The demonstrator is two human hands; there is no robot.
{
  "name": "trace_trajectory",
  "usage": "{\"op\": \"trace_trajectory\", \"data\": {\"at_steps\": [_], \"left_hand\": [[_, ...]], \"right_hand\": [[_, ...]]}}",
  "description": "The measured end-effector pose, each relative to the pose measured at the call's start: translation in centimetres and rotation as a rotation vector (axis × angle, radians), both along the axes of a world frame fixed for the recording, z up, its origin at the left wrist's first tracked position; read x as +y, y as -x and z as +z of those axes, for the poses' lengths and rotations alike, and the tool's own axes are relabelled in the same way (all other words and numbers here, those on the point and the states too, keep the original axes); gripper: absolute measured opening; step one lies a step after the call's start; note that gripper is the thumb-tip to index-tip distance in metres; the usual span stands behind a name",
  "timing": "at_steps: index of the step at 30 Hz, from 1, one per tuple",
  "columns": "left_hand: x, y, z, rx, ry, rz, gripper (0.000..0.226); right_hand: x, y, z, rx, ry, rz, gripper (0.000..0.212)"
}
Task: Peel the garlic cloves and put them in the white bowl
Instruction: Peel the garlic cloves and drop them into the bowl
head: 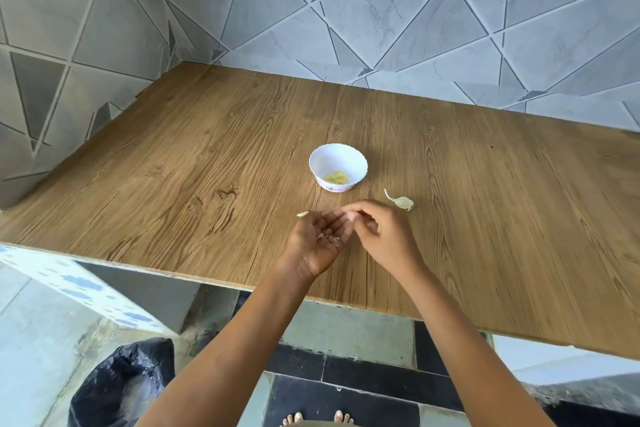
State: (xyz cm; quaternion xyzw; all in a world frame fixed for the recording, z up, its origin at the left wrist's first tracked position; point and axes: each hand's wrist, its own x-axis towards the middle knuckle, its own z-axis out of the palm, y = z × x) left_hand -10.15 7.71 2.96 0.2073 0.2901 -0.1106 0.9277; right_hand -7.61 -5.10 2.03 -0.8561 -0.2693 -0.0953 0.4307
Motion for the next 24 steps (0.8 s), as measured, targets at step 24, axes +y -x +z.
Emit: {"op": "trace_trajectory", "data": {"at_steps": [24], "left_hand": [[10.0,14.5,-1.6,0.041,-0.12,0.484,0.027]], "right_hand": [[9.3,9.1,-3.2,0.506,-0.261,0.33,0.019]]}}
